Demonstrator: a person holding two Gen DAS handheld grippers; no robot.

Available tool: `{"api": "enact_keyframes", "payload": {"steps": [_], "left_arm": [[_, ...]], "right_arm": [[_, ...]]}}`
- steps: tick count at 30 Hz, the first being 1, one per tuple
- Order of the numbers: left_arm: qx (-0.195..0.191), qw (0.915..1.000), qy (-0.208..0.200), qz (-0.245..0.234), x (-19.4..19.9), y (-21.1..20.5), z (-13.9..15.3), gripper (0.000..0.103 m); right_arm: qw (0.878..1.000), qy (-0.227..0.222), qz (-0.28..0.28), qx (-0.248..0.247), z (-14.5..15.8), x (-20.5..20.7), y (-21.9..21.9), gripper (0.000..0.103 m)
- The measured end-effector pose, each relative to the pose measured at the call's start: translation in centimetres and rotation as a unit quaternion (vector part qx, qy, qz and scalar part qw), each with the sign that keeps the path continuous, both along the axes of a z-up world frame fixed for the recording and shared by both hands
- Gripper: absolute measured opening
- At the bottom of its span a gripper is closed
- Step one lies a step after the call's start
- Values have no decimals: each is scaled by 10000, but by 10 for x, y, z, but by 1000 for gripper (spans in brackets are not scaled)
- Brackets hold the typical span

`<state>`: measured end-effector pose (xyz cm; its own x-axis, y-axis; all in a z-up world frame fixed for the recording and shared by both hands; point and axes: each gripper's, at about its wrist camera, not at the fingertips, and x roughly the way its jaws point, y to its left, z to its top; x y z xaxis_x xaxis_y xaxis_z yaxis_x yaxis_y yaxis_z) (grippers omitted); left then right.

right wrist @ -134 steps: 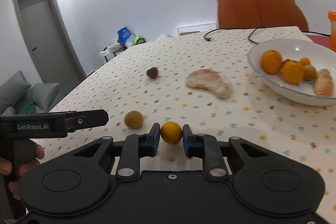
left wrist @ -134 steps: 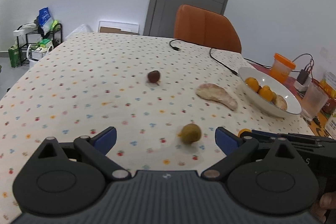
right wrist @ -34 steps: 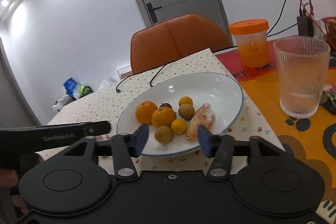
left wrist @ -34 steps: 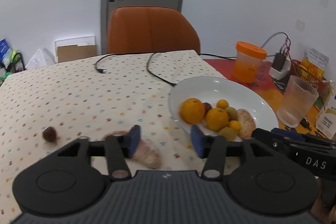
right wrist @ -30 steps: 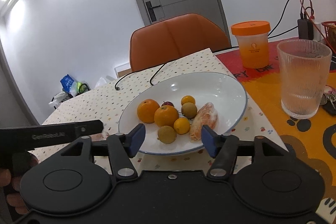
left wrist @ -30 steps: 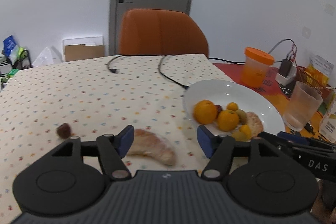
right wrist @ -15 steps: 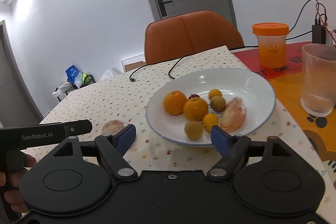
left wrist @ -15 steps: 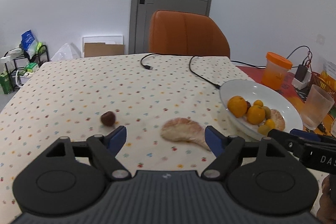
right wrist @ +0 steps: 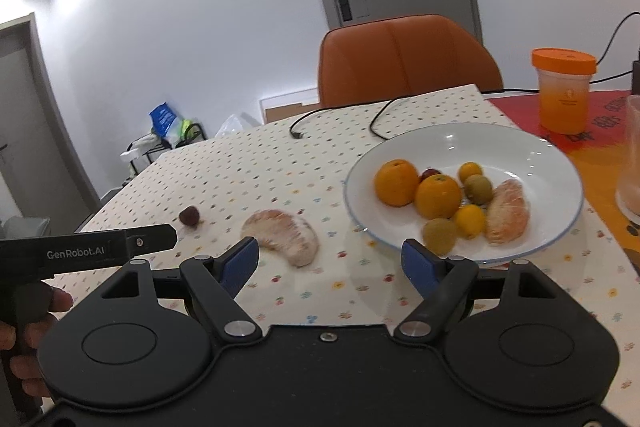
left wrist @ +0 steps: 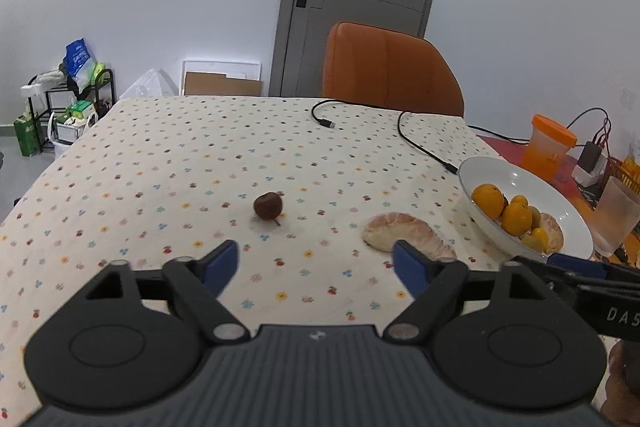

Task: Organize fruits
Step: 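Move left tool to the brown plum while right tool approaches the pomelo segment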

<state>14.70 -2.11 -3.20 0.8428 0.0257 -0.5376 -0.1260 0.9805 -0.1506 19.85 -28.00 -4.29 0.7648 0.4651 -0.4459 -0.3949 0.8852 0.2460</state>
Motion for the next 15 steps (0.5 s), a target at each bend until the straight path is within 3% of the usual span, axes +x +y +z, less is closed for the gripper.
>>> {"api": "enact_keyframes", "payload": {"steps": [15], "left_arm": [[-201, 9992, 29, 352, -5, 28, -11, 98]], "right_arm": [[9989, 129, 387, -230, -12, 3, 37, 79]]}}
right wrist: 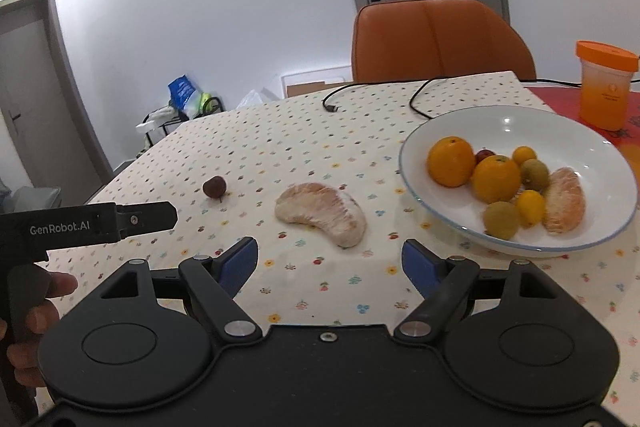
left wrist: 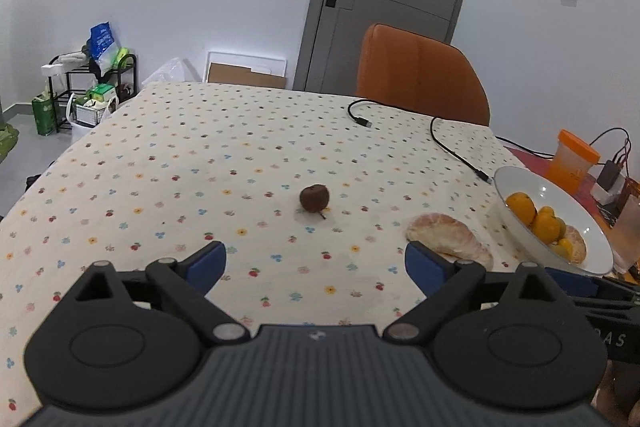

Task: Organize fruits
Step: 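Move left tool to the brown plum while right tool approaches the pomelo segment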

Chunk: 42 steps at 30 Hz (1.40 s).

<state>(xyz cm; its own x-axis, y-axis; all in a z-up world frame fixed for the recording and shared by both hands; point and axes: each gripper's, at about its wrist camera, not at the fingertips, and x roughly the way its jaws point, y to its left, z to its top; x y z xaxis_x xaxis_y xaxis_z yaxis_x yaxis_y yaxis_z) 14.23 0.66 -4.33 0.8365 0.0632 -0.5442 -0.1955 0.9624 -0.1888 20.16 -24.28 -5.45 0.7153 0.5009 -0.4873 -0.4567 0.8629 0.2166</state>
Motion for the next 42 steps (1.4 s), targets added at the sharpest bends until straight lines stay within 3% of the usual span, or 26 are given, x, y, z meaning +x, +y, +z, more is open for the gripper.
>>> {"api": "enact_keyframes", "payload": {"steps": [15, 19, 24, 28, 29, 39, 42], "left_arm": [[-117, 9993, 243, 240, 11, 18, -11, 101], [-141, 9990, 300, 302, 12, 24, -14, 101], [-150, 9988, 342, 330, 12, 28, -16, 101], [-183, 9988, 346, 307, 13, 29, -17, 101], [-187, 9988, 343, 304, 13, 29, -17, 101], [-178, 9988, 360, 277, 17, 30, -17, 101], [-170, 9988, 371, 253, 21, 29, -17, 101]], "right_arm": [[9997, 163, 85, -165, -9, 23, 19, 77], [9992, 270, 226, -172, -12, 26, 25, 64], [9990, 274, 323, -130, -13, 27, 32, 59], [9972, 436, 600, 104, -12, 30, 35, 32], [9965, 479, 672, 150, -12, 30, 36, 31], [9986, 339, 371, -181, -10, 37, 39, 33], [9990, 214, 284, -265, -6, 34, 37, 43]]}}
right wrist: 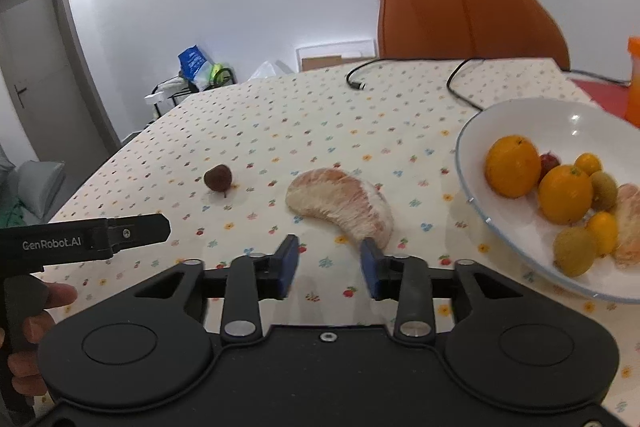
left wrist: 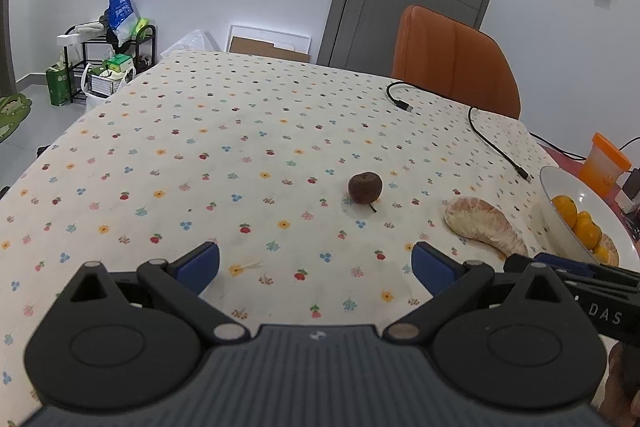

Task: Organize fruits
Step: 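Move left tool to the brown plum while right tool approaches the pomelo segment, then close left tool on the brown plum while right tool grasps the pomelo segment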

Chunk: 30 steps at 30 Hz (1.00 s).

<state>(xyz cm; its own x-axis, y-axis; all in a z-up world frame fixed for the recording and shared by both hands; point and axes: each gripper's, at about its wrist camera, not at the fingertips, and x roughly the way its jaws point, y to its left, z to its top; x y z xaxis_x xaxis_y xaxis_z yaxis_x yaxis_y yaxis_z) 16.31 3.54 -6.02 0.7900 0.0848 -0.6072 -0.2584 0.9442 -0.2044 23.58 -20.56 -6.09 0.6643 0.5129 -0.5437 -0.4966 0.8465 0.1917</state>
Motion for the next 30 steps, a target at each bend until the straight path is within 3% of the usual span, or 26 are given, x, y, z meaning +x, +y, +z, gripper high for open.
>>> {"api": "enact_keyframes", "payload": {"steps": [2, 11, 18, 30], "left_arm": [[19, 10000, 7, -28, 2, -2, 0, 101], [20, 9999, -29, -98, 10, -4, 5, 101], [39, 9999, -5, -131, 18, -4, 6, 101], [52, 9996, -9, -275, 33, -7, 10, 101]], "right_arm": [[10000, -46, -42, -17, 1, 1, -1, 50], [9999, -4, -42, -147, -3, 18, 8, 54], [9995, 70, 311, 16, 2, 17, 15, 51], [9995, 17, 270, -159, 3, 40, 23, 52]]}}
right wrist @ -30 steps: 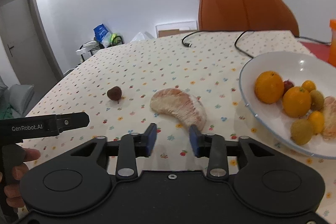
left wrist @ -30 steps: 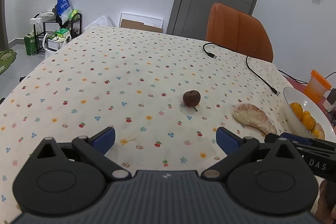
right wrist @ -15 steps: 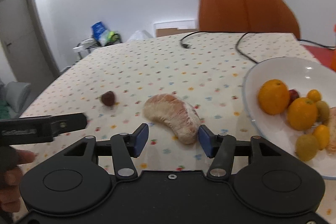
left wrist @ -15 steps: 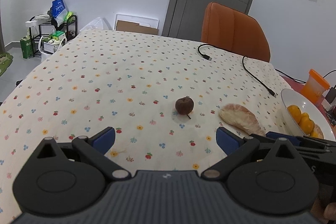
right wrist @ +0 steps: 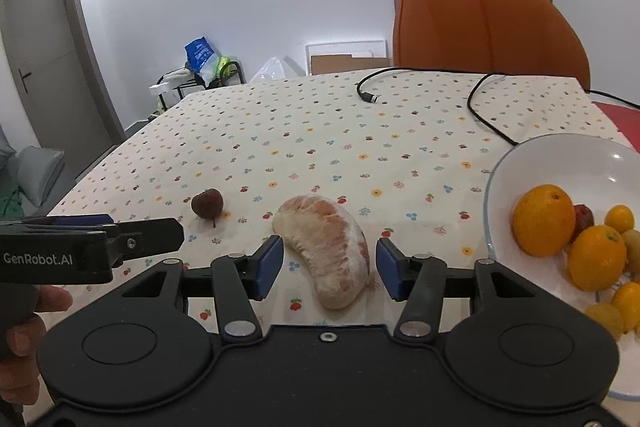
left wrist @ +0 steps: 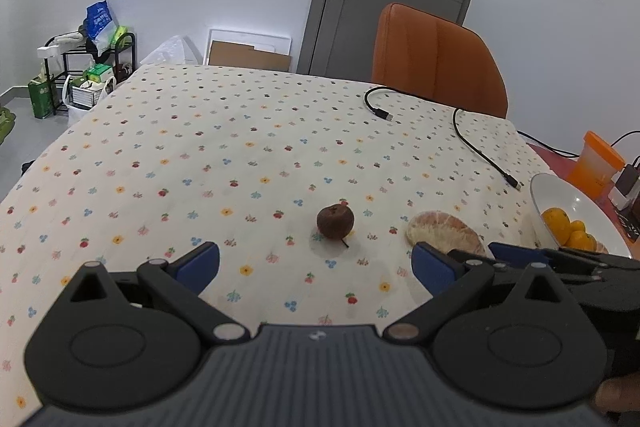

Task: Organize fruits
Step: 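Close left tool on the brown plum while right tool grasps the pomelo segment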

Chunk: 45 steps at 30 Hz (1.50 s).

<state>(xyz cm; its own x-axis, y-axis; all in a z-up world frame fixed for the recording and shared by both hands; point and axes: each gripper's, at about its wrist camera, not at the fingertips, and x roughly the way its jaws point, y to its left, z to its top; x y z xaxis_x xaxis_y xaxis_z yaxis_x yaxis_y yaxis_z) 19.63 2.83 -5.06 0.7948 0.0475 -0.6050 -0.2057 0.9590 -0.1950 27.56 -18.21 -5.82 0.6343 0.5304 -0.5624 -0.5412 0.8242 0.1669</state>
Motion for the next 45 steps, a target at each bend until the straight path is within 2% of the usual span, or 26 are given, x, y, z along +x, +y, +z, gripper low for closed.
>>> {"api": "enact_keyframes", "payload": {"steps": [7, 11, 14, 21, 25, 29, 33, 35, 36, 37, 38, 45], "left_arm": [[-102, 9999, 93, 57, 9, 3, -6, 101], [-61, 9999, 100, 111, 12, 3, -9, 101], [4, 9999, 110, 114, 15, 3, -10, 100], [123, 9998, 91, 123, 25, -1, -12, 98], [206, 9997, 79, 117, 34, -8, -12, 91], [334, 9993, 76, 128, 41, -15, -13, 72], [493, 9986, 65, 178, 48, -19, -16, 64], [642, 9976, 55, 246, 50, -21, -17, 46], [688, 9973, 59, 258, 51, -21, -17, 40], [673, 9974, 54, 242, 52, -21, -16, 27], [631, 9977, 69, 228, 52, -21, -15, 23], [550, 9984, -116, 76, 39, -33, 3, 23]], "right_arm": [[9997, -122, 136, -185, -6, 5, 12, 52], [9980, -372, 206, -474, -7, 4, 21, 43], [9988, -318, 226, -299, -7, 7, 17, 40], [9998, -104, 135, 138, -5, 12, 0, 39], [9992, -47, 117, 371, -2, 13, -10, 39], [9985, -15, 81, 545, 2, 15, -17, 38], [9980, -123, 63, 620, 9, 12, -21, 38], [9976, -167, 53, 669, 12, 11, -24, 38], [9976, -199, 37, 663, 13, 11, -26, 38], [9976, -220, 18, 654, 14, 11, -27, 38], [9975, -219, 11, 664, 15, 11, -28, 38], [9963, -209, -185, 810, 18, 14, -36, 38]]}}
